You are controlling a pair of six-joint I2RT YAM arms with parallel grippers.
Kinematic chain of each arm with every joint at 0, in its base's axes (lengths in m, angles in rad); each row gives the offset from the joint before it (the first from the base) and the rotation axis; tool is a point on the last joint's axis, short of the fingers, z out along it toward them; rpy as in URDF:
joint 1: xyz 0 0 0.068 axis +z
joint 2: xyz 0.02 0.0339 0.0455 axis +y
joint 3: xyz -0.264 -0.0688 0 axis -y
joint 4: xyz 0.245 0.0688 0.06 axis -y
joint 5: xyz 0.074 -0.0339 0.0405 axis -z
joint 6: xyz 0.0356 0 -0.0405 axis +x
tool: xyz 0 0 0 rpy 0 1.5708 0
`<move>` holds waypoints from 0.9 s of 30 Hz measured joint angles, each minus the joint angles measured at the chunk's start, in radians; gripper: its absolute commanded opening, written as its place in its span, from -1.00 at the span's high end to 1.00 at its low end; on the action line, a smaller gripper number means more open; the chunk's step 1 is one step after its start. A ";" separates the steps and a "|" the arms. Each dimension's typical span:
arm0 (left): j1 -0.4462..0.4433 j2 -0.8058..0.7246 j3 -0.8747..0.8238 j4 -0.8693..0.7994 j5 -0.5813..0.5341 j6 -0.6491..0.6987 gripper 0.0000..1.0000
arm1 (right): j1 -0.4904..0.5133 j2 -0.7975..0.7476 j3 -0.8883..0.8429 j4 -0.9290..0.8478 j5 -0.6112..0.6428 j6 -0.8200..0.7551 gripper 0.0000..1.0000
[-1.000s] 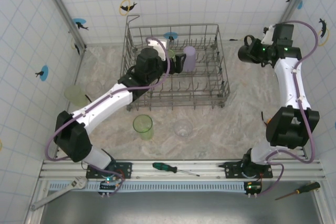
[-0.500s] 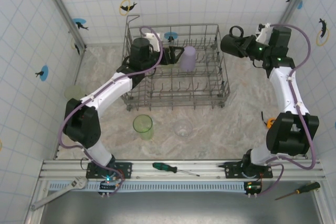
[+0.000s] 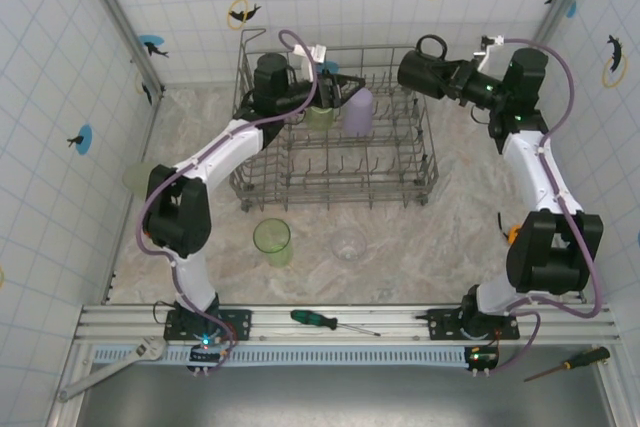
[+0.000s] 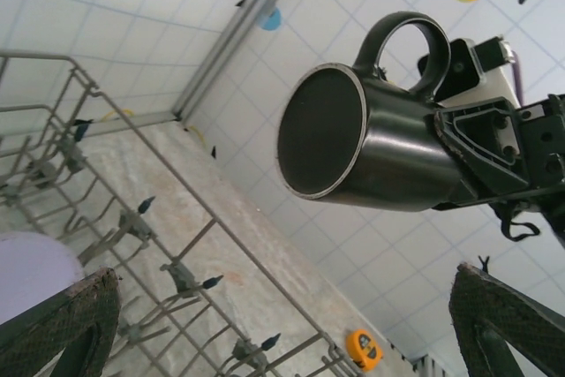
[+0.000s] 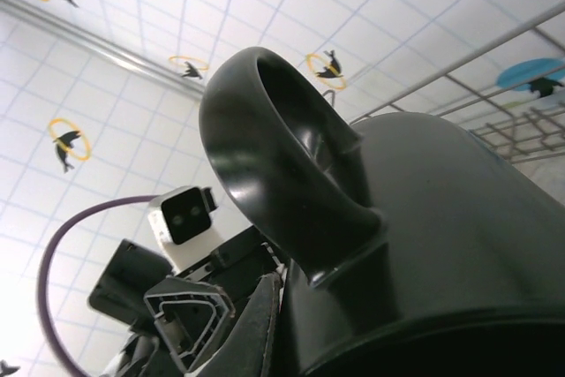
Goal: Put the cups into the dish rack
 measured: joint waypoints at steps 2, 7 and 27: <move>0.000 0.024 0.027 0.009 0.023 -0.013 -0.95 | 0.007 0.012 -0.009 0.051 -0.021 0.034 1.00; 0.000 0.062 0.069 0.028 0.063 -0.036 -0.95 | 0.026 0.058 -0.011 0.148 -0.071 0.106 1.00; 0.000 0.167 0.177 0.056 0.124 -0.098 -0.95 | 0.095 0.176 -0.026 0.499 -0.176 0.347 1.00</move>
